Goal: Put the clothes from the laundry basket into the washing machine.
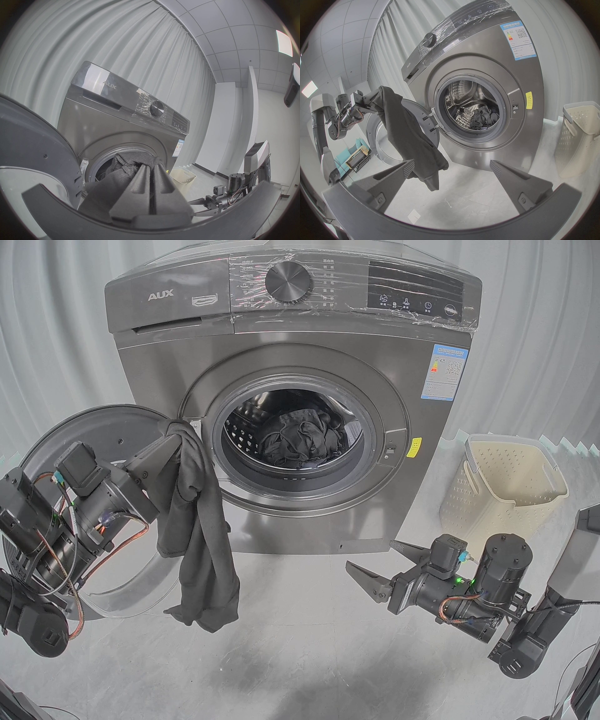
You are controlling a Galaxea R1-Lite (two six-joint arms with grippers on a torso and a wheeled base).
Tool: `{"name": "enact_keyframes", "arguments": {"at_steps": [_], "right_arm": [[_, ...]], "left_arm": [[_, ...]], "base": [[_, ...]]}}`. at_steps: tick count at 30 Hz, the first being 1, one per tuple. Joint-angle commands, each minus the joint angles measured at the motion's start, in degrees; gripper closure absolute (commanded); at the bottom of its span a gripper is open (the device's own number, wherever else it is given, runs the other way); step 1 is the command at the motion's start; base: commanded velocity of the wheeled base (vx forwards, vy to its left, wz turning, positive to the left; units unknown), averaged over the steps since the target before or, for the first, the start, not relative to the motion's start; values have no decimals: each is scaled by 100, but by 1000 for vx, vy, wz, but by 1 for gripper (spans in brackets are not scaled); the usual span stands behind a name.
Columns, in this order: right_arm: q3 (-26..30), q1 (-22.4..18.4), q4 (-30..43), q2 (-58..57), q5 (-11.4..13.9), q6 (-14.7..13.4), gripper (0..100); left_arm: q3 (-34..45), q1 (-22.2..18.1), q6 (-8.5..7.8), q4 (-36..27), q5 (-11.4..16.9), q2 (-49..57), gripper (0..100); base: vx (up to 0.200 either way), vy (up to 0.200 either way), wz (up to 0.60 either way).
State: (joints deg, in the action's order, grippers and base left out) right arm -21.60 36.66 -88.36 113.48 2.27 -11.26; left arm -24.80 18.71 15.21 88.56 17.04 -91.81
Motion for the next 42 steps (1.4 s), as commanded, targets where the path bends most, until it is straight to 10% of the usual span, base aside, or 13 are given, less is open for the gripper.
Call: {"name": "enact_keyframes", "arguments": {"at_steps": [1,42], "right_arm": [[-195,43,3,245,11,-7,0],[-2946,254,3,3031,810,379,0]], "left_arm": [[45,62,-1,3,27,31,100],[45,344,-10,12,-8,110,100]], "base": [[0,0,0],[0,0,0]]}}
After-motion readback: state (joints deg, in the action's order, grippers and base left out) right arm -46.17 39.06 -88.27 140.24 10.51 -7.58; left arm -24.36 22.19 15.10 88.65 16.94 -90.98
